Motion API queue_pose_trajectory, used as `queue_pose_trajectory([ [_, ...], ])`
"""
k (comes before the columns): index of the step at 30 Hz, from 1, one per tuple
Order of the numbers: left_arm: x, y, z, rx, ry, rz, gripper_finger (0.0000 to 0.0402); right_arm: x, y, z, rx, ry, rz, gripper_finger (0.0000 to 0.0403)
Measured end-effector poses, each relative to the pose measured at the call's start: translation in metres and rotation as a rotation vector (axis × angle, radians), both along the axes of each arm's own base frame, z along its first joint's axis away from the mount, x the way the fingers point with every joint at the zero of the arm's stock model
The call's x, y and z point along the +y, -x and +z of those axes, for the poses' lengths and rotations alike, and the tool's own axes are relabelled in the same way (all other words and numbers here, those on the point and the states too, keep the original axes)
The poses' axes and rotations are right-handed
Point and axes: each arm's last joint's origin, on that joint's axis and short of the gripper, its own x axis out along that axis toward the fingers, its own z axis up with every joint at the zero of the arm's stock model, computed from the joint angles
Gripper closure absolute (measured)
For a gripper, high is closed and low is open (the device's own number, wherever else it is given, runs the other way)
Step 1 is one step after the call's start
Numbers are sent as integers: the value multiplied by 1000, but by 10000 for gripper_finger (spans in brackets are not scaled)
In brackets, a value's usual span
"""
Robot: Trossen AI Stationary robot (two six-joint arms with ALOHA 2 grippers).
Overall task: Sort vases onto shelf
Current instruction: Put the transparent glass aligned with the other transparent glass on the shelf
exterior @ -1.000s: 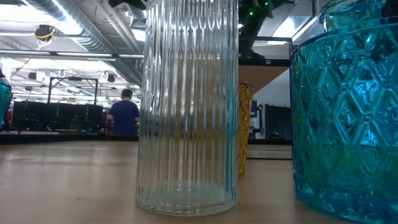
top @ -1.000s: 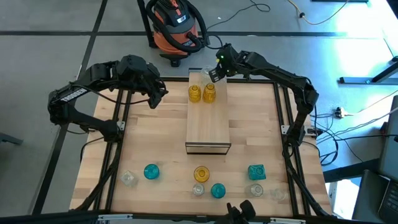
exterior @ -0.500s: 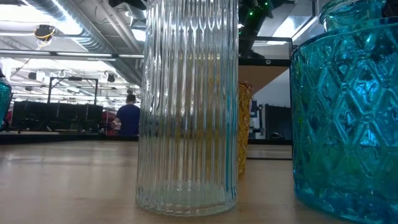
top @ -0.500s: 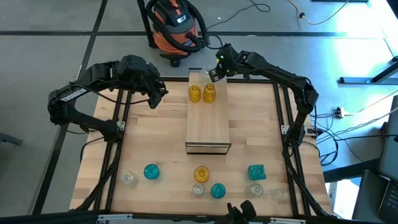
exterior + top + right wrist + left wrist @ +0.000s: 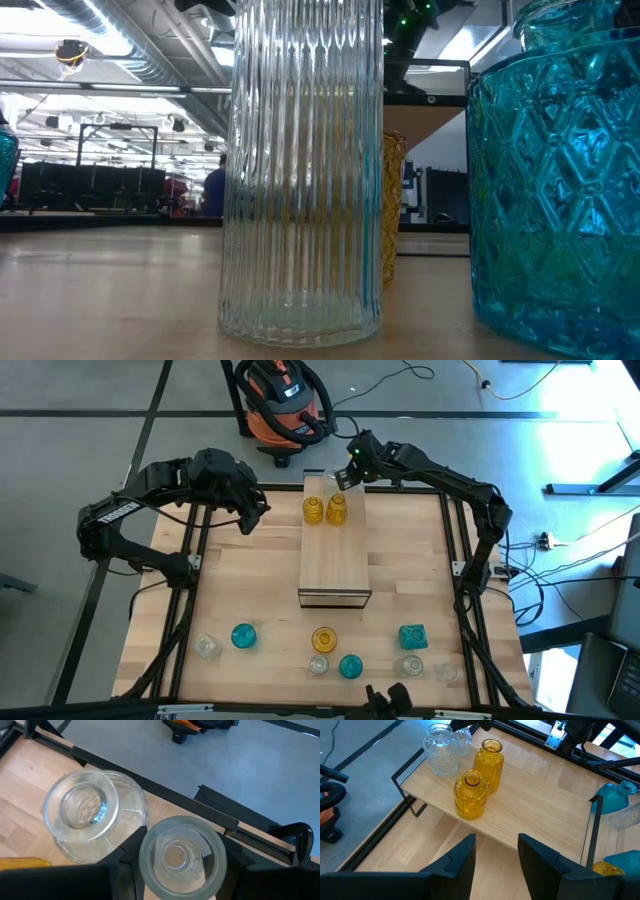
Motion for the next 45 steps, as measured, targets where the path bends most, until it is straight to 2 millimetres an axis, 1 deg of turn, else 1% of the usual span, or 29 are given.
queue_pose_trajectory([
  [8, 0, 0, 0, -3, 11, -13, 262, -1, -1, 5, -44, 25, -30, 251],
  [16, -1, 0, 0, -3, 12, -14, 262, 1, 2, 3, -24, -19, -8, 251],
  [30, -1, 0, 0, -2, 8, -24, 262, 2, 2, 3, -15, -17, -10, 250],
  [33, -1, 0, 0, -2, 8, -25, 262, 2, 2, 3, -15, -20, -8, 237],
  [41, -1, 0, 0, -3, 10, -27, 262, 1, 4, 3, 0, 2, -46, 166],
  [45, -1, 0, 0, -4, 12, -30, 262, 0, 3, 4, -7, 17, -61, 155],
])
